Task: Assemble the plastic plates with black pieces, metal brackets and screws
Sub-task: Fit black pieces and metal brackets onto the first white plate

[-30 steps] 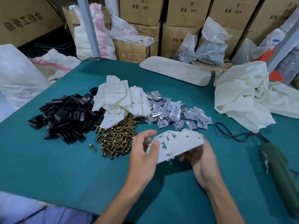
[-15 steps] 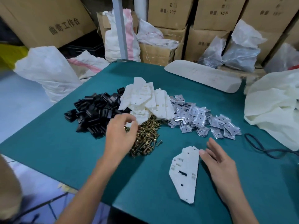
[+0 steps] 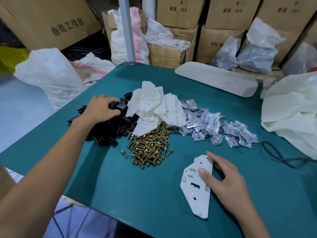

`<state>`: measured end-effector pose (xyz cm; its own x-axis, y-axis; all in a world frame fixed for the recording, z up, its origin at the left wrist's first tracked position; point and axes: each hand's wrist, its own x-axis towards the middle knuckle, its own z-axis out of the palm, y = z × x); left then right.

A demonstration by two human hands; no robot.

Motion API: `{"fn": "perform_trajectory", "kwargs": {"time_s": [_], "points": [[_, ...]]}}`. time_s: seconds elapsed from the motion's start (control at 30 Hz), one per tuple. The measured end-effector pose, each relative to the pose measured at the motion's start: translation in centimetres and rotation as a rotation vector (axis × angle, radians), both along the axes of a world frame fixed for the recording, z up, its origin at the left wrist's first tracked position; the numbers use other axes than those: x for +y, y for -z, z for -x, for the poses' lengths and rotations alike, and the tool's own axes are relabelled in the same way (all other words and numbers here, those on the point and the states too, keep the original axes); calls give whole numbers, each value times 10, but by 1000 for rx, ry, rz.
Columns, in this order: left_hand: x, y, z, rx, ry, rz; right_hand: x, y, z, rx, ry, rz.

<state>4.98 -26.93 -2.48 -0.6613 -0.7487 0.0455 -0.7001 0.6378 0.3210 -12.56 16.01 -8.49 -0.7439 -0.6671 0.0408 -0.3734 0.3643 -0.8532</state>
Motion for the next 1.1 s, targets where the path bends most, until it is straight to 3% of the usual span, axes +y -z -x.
{"fn": "perform_trajectory", "kwargs": {"time_s": [0.13, 0.43, 0.6, 0.73, 0.83, 0.9, 1.0, 1.1], "points": [[-6, -4, -2, 160, 41, 89, -7, -1, -6, 174, -64, -120], [-18, -15, 14, -38, 62, 6, -12, 3, 12, 228, 4, -162], [-18, -23, 16, -58, 70, 69, -11, 5, 11, 214, 13, -142], [5, -41, 10, 64, 12, 132, -10, 2, 10, 168, 44, -66], [64, -54, 14, 341, 15, 49, -11, -7, 6, 160, 133, 186], [126, -50, 27, 469, 137, -66, -15, -15, 3, 9, 139, 342], [217, -23, 54, 516, 361, -225, -20, -27, 2, -336, -9, 467], [267, 3, 77, 511, 487, -212, -22, -28, 6, -396, -44, 491]]}}
